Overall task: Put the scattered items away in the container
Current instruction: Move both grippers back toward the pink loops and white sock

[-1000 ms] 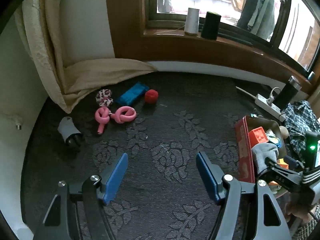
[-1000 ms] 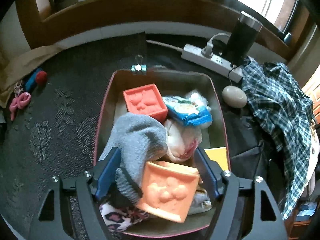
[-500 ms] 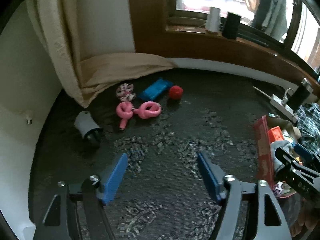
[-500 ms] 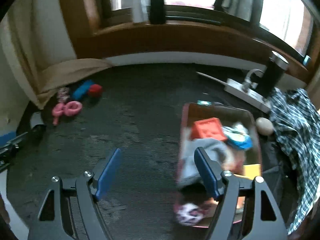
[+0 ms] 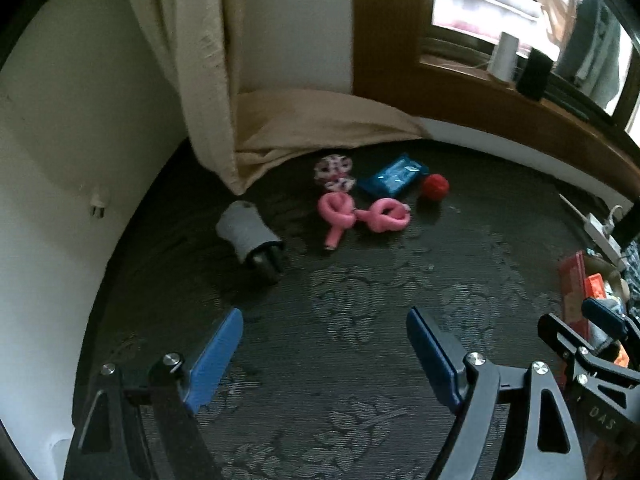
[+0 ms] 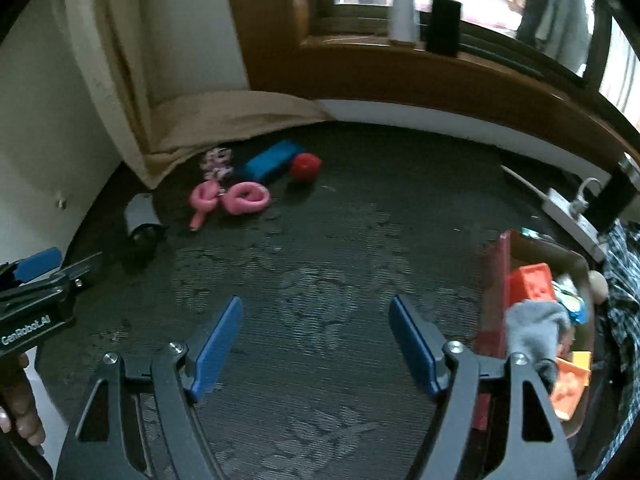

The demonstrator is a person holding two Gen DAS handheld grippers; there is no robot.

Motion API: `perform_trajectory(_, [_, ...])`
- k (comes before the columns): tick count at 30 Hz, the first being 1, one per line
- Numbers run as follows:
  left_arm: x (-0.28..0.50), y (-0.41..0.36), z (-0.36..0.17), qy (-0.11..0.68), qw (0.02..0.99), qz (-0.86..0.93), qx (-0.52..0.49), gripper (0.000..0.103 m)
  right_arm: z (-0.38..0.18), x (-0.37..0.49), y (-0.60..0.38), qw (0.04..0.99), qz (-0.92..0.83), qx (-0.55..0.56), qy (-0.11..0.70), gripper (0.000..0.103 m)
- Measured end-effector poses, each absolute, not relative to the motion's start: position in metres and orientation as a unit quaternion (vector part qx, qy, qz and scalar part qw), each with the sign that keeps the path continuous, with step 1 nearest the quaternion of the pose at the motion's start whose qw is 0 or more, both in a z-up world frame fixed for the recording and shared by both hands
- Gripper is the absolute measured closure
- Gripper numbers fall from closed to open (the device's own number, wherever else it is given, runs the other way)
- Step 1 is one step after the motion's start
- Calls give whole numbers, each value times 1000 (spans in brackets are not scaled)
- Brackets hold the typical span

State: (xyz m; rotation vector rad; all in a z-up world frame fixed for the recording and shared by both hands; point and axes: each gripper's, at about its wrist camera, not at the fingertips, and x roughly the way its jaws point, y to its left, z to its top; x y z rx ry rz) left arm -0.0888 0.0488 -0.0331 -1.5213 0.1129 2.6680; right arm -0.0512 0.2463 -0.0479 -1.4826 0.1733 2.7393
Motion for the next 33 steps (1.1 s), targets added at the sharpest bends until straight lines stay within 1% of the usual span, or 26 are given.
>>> perform_trajectory(6, [-106,8,-46,10,15,860,-510,17,-53,-63,223,-7,872,-484,65,24])
perform_trajectory(14, [-145,-60,-74,-67,-16,840,-537,17,-65,-76,211,-2,864,-498,70,24])
perform_trajectory(18, [-163,-76,-88,-95,-17,832,-547,17,-71,-85,210,2,860,-505,71,24])
perform_trajectory(23, [-188,-79,-107,-119,0,819,-562,17,-77,-99,209,6,856,-512,73,24])
perform_trajectory(33, [-239,-63,-137,-136,16,800,-585,17,-93,-137,211,10,848,-523,86,24])
